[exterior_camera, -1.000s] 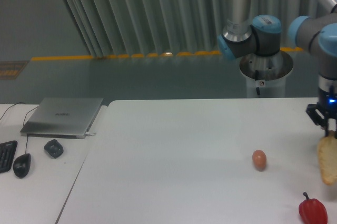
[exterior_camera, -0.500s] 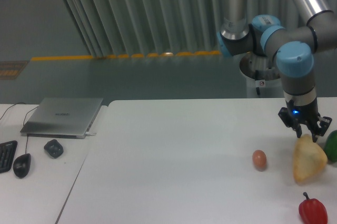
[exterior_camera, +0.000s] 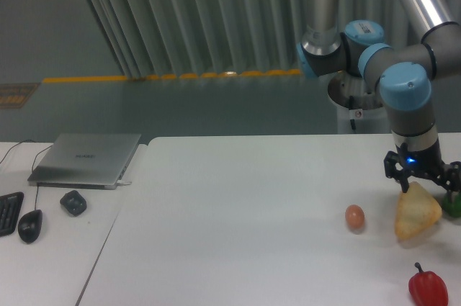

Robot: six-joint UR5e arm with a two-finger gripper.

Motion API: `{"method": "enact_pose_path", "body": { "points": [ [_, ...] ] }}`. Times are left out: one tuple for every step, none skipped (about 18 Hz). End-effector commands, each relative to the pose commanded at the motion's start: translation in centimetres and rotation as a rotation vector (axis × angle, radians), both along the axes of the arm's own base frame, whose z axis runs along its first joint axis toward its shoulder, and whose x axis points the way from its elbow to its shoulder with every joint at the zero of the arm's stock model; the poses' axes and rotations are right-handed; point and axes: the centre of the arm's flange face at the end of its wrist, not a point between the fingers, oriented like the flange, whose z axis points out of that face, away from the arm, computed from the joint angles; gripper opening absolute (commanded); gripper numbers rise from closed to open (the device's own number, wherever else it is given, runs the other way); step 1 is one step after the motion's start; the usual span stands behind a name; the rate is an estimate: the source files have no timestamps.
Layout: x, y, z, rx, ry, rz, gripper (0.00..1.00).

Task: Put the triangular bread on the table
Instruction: 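Lift the open gripper up off the bread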

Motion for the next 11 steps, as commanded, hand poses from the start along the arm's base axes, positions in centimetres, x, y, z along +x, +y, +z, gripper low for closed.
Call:
{"method": "enact_pose_path", "body": {
  "points": [
    [-0.3, -0.2, 0.2, -0.021, -0.007, -0.07, 1.0],
    [-1.1, -0.7, 0.5, -0.041, -0.011, -0.144, 1.0],
    [-2.0, -1.0, 1.2, -0.053, -0.01, -0.217, 1.0],
    [-2.8, -1.1, 1.5, -0.069, -0.007, -0.269, 1.0],
    [-3.5, -1.1, 1.3, -0.08, -0.014, -0.303, 1.0],
    [-4.2, -1.6, 1.2, -0.079, -0.02, -0.31, 1.0],
    [-4.7, -2.1, 1.1, -0.071, -0.025, -0.301, 1.0],
    [-4.8, -2.1, 1.0, -0.056, -0.034, -0.301, 1.0],
    [-5.4, -2.5, 1.0, -0.037, -0.041, -0.292, 1.0],
    [-5.8, -2.7, 1.2, -0.022, -0.041, -0.287, 1.0],
    [-6.0, -2.7, 1.2, -0.015, -0.041, -0.285, 1.0]
  ]
}}
